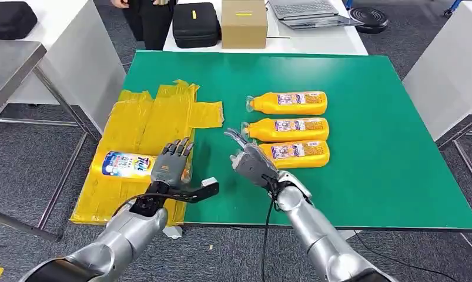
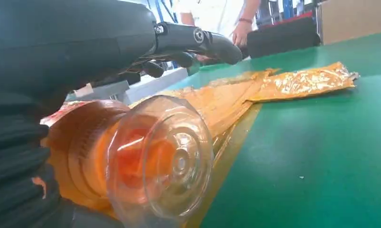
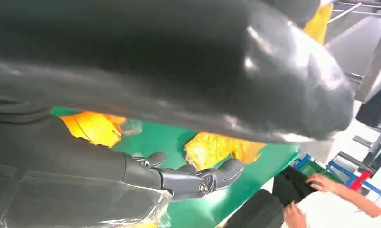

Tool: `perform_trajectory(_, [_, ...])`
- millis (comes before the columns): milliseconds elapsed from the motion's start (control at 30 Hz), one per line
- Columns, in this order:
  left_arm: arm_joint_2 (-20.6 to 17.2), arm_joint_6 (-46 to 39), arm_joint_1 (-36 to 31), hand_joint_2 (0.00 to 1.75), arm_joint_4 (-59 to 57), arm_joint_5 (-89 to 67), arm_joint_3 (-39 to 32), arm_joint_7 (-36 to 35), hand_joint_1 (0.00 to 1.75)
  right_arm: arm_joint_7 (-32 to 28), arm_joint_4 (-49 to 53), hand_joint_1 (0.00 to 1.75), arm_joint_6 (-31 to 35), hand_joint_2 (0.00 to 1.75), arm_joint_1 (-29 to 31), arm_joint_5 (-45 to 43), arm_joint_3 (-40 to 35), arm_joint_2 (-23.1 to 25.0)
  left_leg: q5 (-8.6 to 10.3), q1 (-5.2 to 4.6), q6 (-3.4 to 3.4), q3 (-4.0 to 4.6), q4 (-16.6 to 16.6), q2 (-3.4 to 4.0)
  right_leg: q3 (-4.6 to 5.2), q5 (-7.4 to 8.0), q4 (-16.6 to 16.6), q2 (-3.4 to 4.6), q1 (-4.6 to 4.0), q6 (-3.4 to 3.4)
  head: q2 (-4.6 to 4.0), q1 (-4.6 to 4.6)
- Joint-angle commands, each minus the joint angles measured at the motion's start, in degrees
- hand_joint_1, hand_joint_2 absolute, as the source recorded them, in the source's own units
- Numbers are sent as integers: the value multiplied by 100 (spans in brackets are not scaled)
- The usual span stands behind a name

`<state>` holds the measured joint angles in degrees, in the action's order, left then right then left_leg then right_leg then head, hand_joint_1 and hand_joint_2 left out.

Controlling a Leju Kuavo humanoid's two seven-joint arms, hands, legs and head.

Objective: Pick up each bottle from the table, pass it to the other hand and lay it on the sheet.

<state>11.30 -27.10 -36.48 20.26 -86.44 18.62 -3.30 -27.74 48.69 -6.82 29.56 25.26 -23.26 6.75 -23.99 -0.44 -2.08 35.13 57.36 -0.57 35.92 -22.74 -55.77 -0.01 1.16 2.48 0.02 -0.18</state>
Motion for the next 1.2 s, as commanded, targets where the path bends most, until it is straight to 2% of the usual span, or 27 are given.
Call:
perform_trajectory(33, [-119,-72,57,175,70,-152,460,-196,0,69,40,0,-56,0,42,32,69,-74,-15,8,11,-31,1,8,-31,-12,2,4,-9,-11,0,2])
perform_trajectory(267, [-234,-283,314,175,423,-356,711,-564,0,115,133,0,-45,0,-48,56,109,-75,-21,10,14,-43,0,13,-42,-16,4,8,-11,-14,0,0])
perform_trajectory(433, [-297,-275,526,175,841,-356,828,-670,0,150,132,0,-75,0,-4,86,136,-29,-9,3,8,-22,-4,9,-19,-7,4,6,-3,-7,0,0])
perform_trajectory(700, [-361,188,664,175,1334,-334,909,-650,0,201,159,0,-67,0,-17,135,222,9,-18,9,13,-29,6,12,-29,-13,-2,8,-10,-12,0,2])
perform_trajectory(967, [-361,188,664,175,1334,-334,909,-650,0,201,159,0,-67,0,-17,135,222,9,-9,5,8,-17,-1,6,-17,-7,2,3,-6,-8,0,2])
perform_trajectory(1200, [-541,208,1019,175,2575,-238,673,-500,0,215,126,0,-45,0,-39,229,277,12,-19,11,13,-29,7,10,-29,-15,-3,5,-12,-13,0,2])
